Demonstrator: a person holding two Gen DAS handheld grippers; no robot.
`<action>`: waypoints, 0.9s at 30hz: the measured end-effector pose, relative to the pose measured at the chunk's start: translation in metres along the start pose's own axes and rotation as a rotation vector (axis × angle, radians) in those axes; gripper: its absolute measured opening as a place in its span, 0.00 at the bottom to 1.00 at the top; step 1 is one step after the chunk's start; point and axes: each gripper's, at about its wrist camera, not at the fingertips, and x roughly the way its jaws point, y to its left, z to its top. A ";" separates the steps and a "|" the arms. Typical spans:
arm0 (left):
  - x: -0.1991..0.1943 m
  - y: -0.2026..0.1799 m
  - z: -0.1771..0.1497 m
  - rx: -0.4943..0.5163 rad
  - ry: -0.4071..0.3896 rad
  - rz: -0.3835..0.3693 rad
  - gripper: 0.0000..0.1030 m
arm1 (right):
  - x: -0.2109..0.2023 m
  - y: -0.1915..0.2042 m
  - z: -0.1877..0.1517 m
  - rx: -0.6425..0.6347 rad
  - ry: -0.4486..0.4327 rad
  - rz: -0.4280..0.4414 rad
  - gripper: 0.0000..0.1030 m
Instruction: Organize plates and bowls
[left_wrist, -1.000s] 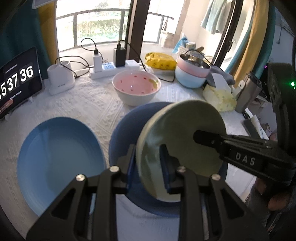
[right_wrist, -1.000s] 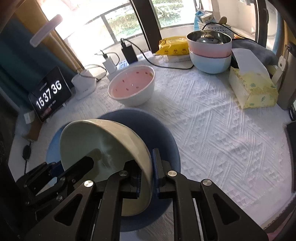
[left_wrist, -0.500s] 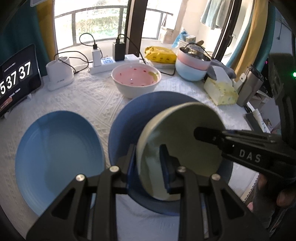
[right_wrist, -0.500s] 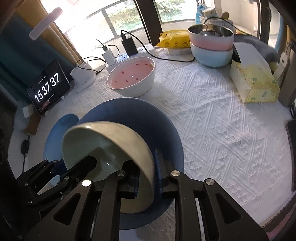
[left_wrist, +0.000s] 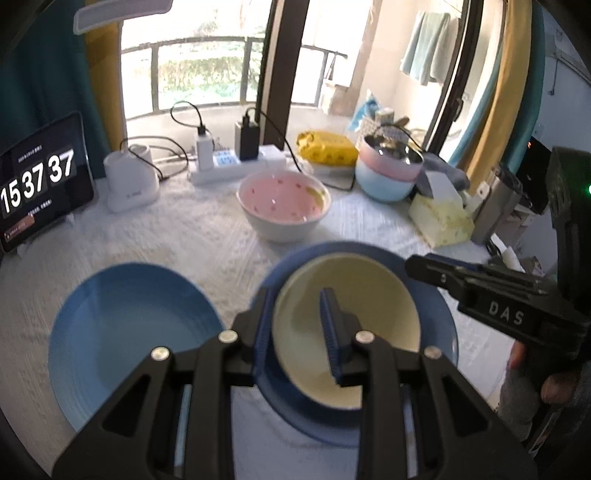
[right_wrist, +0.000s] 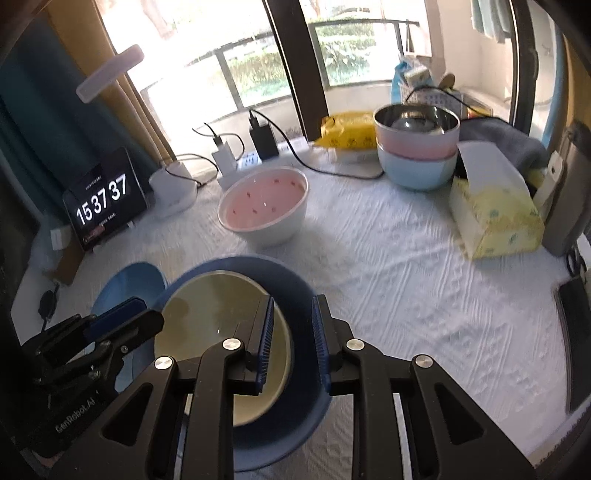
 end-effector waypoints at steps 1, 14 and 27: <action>0.000 0.001 0.003 -0.002 -0.008 0.003 0.27 | 0.001 0.001 0.002 -0.004 -0.005 0.004 0.22; 0.033 0.007 0.011 0.023 0.012 0.075 0.27 | 0.032 0.030 0.022 -0.099 -0.008 0.061 0.22; 0.039 0.003 0.005 0.058 0.045 0.076 0.28 | 0.053 0.038 0.019 -0.145 0.102 0.035 0.21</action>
